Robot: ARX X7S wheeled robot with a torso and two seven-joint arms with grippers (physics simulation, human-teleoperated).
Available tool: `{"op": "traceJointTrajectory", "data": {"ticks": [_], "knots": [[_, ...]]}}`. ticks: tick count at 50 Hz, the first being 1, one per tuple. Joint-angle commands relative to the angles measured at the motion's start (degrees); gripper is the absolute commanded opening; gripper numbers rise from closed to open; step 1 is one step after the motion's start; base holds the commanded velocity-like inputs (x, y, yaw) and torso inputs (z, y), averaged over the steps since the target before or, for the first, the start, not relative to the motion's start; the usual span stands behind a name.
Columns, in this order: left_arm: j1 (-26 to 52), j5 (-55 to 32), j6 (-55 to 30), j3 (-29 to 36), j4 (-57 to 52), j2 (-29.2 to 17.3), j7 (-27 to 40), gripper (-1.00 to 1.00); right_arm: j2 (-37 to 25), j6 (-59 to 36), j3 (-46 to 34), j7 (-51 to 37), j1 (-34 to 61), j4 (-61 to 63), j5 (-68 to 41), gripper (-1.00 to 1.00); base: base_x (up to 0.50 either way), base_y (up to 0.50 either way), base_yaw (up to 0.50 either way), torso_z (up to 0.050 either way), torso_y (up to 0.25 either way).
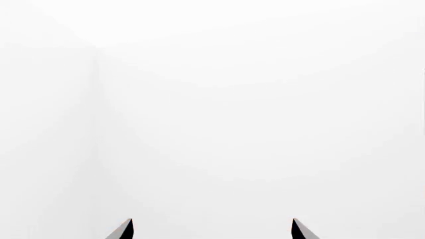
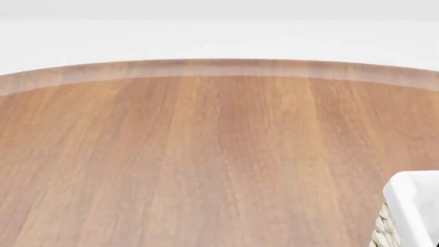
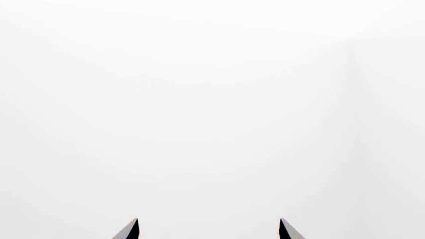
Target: Pick the milk and place it in the basket.
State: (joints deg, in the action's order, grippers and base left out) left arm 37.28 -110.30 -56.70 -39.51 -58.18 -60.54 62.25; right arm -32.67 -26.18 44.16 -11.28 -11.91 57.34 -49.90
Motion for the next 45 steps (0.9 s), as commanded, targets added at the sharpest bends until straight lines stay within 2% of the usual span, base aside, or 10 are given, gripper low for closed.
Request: {"op": "traceJointTrajectory", "data": {"ticks": [1, 13, 21, 29, 38, 45], "knots": [[5.82, -3.95, 5.28, 5.08, 1.73, -5.91, 3.22, 1.00, 0.50, 0.28, -0.55, 1.03, 0.09, -0.72, 1.70, 1.00, 0.00, 0.00, 0.00, 0.000, 0.000], [4.17, -1.79, 2.93, 3.75, 2.32, -3.18, 1.53, 1.00, -0.78, -0.07, -1.41, 1.20, -0.04, -0.90, 0.17, 1.00, 0.00, 0.00, 0.00, 0.000, 0.000], [3.14, -2.00, 2.02, 1.96, 2.09, -2.48, 1.36, 1.00, -6.16, -5.60, -7.58, -0.92, 3.08, -2.82, -1.66, 1.00, 0.00, 0.00, 0.00, 0.000, 0.000], [2.27, -1.44, 0.81, 0.69, 2.04, -1.39, 0.63, 1.00, -10.80, -8.66, -11.47, -2.08, 9.41, -5.20, -10.06, 1.00, 0.00, 0.00, 0.00, 0.000, 0.000], [1.76, -1.06, -0.19, -0.51, 2.29, -0.71, -0.05, 1.00, -16.31, -13.73, -22.79, -5.06, 20.49, -7.05, -13.07, 1.00, 0.00, 0.00, 0.00, 0.000, 0.000], [3.22, -2.27, 1.70, 1.85, 2.49, -2.54, 1.70, 1.00, -17.27, -16.60, -33.22, -1.40, 26.80, -9.44, -11.39, 1.00, 0.00, 0.00, 0.00, 0.000, 0.000]]}}
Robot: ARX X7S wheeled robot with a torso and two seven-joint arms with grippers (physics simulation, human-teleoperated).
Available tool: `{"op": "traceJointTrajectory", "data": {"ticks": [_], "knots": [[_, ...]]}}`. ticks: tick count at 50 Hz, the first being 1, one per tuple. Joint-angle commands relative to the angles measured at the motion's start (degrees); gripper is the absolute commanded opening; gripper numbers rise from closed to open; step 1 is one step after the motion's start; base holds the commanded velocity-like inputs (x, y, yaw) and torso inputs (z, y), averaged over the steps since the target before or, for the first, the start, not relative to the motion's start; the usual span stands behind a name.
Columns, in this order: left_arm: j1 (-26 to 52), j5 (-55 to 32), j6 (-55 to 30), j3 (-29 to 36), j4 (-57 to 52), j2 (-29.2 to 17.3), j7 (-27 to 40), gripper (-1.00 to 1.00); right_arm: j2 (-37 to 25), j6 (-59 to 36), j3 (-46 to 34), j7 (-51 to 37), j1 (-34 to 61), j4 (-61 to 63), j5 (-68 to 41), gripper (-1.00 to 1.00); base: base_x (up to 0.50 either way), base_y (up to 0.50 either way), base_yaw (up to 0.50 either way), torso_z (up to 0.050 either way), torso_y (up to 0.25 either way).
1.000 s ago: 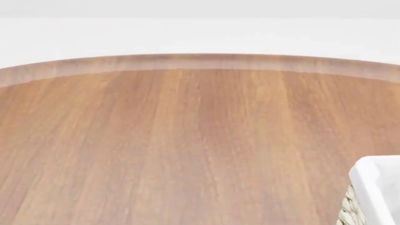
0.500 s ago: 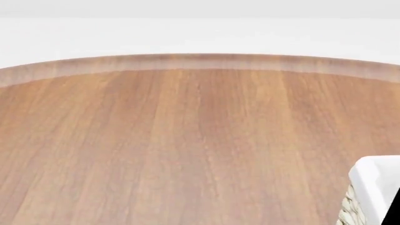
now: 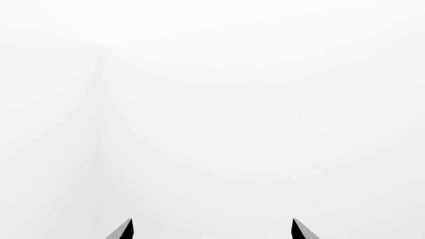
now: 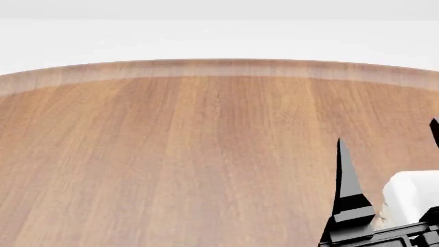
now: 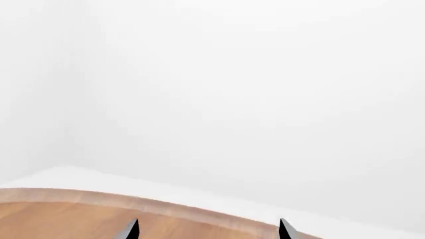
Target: Pick the milk and place it in the basket.
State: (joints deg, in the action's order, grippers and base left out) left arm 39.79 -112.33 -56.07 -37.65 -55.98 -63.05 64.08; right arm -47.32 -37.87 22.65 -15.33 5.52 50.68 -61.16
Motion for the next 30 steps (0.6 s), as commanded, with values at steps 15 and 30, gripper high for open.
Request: {"op": "traceJointTrajectory", "data": {"ticks": [15, 30], "knots": [[0.79, 0.23, 0.62, 0.16, 0.38, 0.36, -0.25, 1.00, -2.15, -5.01, -26.63, 15.59, 14.08, -6.32, 7.45, 1.00, 0.00, 0.00, 0.00, 0.000, 0.000], [0.56, 0.53, -0.17, -0.27, 0.24, 0.80, -0.58, 1.00, -2.06, -0.27, -38.21, 28.51, 12.11, -12.34, 17.34, 1.00, 0.00, 0.00, 0.00, 0.000, 0.000]]}}
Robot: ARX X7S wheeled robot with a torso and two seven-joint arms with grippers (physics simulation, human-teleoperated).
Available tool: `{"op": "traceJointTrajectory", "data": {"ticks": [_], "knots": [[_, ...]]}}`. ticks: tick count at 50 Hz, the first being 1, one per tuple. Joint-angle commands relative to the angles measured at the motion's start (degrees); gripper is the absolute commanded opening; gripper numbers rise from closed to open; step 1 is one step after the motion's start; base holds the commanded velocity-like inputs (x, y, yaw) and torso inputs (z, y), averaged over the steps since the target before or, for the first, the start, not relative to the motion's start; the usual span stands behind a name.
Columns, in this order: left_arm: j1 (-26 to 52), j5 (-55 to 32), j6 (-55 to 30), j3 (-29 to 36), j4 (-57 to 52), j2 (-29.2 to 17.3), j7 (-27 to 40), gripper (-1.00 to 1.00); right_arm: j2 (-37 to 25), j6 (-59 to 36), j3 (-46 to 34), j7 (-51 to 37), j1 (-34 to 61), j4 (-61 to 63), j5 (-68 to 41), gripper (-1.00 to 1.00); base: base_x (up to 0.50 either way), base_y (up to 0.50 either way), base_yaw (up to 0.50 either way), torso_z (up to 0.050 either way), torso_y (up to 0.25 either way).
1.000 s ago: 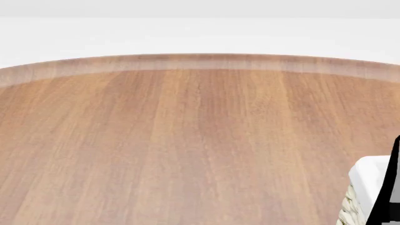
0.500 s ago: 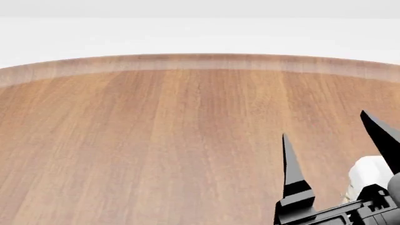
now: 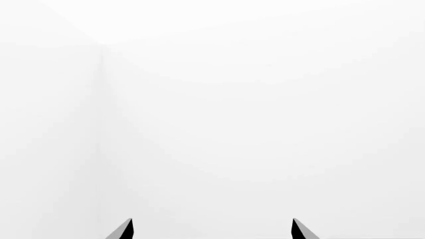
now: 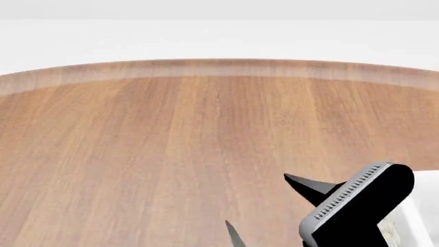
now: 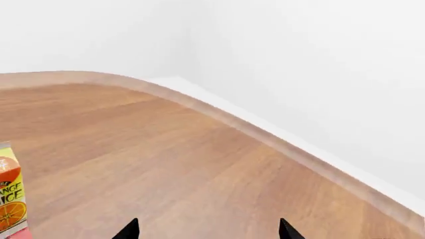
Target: Pick the milk and place it in the basket.
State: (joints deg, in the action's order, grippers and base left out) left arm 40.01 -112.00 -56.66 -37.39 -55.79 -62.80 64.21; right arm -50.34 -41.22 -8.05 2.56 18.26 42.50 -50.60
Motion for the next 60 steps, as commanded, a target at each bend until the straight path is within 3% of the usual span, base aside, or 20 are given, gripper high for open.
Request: {"op": "traceJointTrajectory", "data": {"ticks": [1, 15, 27, 60], "knots": [[0.48, 0.07, 0.59, -0.33, 0.05, 0.37, -0.60, 1.00, 0.86, 3.56, -8.33, 11.53, -0.86, -4.49, 7.61, 1.00, 0.00, 0.00, 0.00, 0.000, 0.000], [2.07, -1.40, 2.54, 1.98, 0.09, -1.63, 1.24, 1.00, 0.21, 4.47, -18.68, 21.65, -0.90, -6.44, 13.55, 1.00, 0.00, 0.00, 0.00, 0.000, 0.000], [1.44, -0.93, 1.49, 1.02, 0.13, -0.63, 0.60, 1.00, 0.78, 5.08, -23.38, 25.99, -0.73, -7.94, 15.79, 1.00, 0.00, 0.00, 0.00, 0.000, 0.000], [2.67, -1.64, 2.45, 2.93, -0.03, -1.26, 1.39, 1.00, 11.21, 3.38, -33.29, 24.06, 7.33, -16.04, 27.62, 1.00, 0.00, 0.00, 0.00, 0.000, 0.000]]}}
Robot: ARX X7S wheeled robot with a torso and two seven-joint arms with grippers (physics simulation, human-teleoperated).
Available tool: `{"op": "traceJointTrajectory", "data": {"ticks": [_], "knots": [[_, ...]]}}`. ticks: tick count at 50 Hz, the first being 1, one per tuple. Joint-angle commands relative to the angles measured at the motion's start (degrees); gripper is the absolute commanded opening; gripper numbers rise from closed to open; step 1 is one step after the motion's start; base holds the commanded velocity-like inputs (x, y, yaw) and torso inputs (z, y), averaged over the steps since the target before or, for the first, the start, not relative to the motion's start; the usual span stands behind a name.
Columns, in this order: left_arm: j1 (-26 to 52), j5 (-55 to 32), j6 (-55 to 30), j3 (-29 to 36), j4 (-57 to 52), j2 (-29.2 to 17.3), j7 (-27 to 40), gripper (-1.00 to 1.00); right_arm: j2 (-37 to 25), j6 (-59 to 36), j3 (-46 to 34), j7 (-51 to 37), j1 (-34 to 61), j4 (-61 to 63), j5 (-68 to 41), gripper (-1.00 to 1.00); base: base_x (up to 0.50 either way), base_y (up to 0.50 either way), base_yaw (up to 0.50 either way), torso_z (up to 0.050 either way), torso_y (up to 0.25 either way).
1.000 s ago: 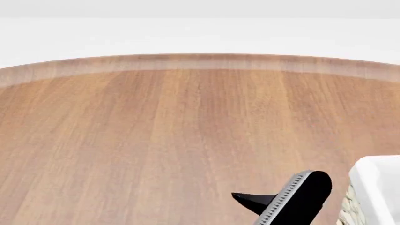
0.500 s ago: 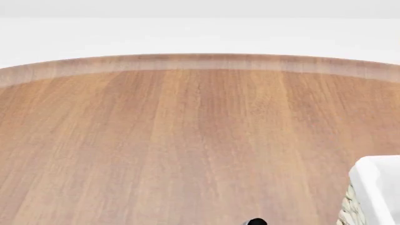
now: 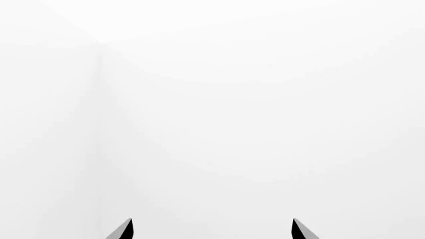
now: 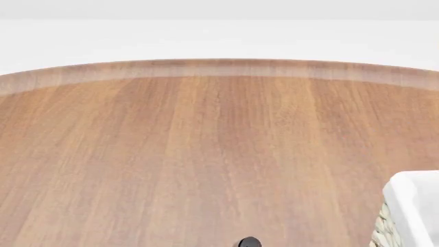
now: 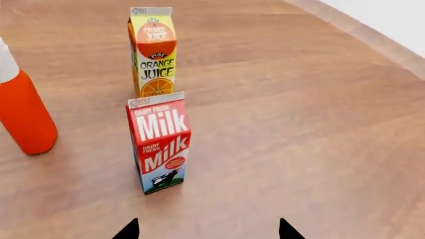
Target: Pick the milk and place it in the basket.
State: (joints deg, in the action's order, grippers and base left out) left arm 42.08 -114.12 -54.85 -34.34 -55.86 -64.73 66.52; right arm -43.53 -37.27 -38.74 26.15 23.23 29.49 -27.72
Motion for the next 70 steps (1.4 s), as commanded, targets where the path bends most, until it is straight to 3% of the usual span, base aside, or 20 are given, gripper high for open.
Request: {"op": "traceJointTrajectory", "data": {"ticks": [1, 51, 70], "knots": [[0.79, 0.73, 0.66, 0.28, 0.21, 0.68, -0.97, 1.00, 4.90, -0.62, -3.41, 0.77, 2.75, -3.26, 5.25, 1.00, 0.00, 0.00, 0.00, 0.000, 0.000], [-0.24, 0.40, -0.57, -1.36, -0.31, 2.19, -0.81, 1.00, 14.82, -1.40, -11.81, 2.58, 9.85, -11.16, 10.45, 1.00, 0.00, 0.00, 0.00, 0.000, 0.000], [-0.10, 0.31, -0.73, -1.35, -0.28, 2.28, -0.74, 1.00, 14.78, -1.35, -11.95, 2.43, 9.95, -11.20, 10.31, 1.00, 0.00, 0.00, 0.00, 0.000, 0.000]]}}
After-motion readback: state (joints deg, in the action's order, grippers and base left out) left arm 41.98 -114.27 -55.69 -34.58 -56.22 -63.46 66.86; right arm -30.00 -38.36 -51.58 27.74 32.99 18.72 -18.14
